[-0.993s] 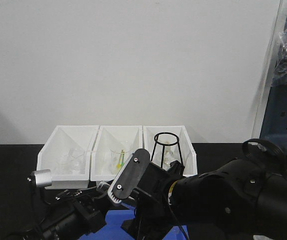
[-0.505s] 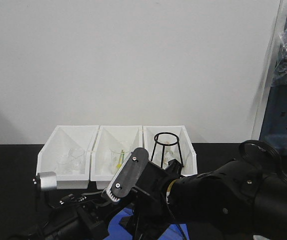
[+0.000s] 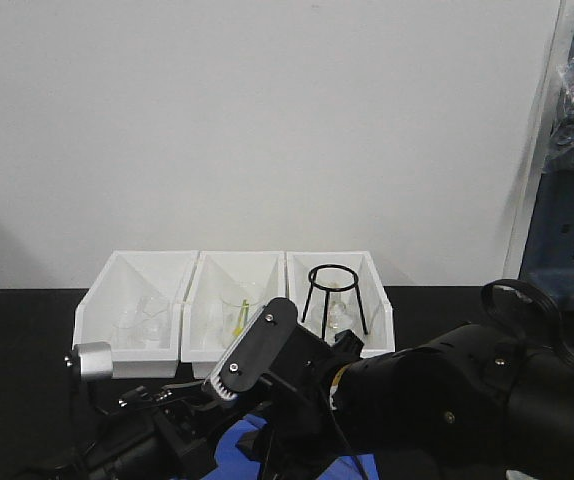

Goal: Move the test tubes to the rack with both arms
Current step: 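Close the right gripper on the test tube held by the left gripper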

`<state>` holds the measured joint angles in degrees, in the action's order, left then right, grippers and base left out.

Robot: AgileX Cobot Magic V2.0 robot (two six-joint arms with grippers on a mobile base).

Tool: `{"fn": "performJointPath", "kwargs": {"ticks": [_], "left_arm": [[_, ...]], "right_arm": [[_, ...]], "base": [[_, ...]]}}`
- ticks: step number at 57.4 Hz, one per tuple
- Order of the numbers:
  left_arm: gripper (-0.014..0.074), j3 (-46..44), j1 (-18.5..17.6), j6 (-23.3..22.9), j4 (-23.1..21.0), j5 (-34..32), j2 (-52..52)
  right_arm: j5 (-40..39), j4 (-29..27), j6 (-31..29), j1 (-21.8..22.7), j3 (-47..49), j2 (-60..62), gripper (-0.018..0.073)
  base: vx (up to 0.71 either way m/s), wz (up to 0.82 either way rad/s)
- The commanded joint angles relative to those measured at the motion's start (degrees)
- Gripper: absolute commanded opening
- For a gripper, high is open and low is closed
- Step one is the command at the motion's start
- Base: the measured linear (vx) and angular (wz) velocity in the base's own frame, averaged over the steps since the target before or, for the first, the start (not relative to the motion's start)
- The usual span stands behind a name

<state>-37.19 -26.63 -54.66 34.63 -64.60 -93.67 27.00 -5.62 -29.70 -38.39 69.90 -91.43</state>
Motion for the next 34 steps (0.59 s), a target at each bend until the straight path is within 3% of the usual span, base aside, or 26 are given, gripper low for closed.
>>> {"fn": "performJointPath", "kwargs": {"ticks": [1,12,34], "left_arm": [[0.0021,-1.51,-0.49,-0.32,-1.65,-4.4,1.95],[0.0088,-1.51,-0.49,-0.32,-1.7,-4.4,1.95],[0.0407,-1.51,-0.49,-0.32,-2.21,-5.78,1.95]], "right_arm": [[-4.36,-1.4,-0.17,0.05,1.98,2.29,0.0108],[-4.36,-2.55,-0.35,0.05,1.98,2.29,-0.0016],[-4.79,-2.57,2.78,0.43,1.98,2.29,-0.0011]], "base": [[0.0,0.0],[0.0,0.0],[0.0,0.0]]}}
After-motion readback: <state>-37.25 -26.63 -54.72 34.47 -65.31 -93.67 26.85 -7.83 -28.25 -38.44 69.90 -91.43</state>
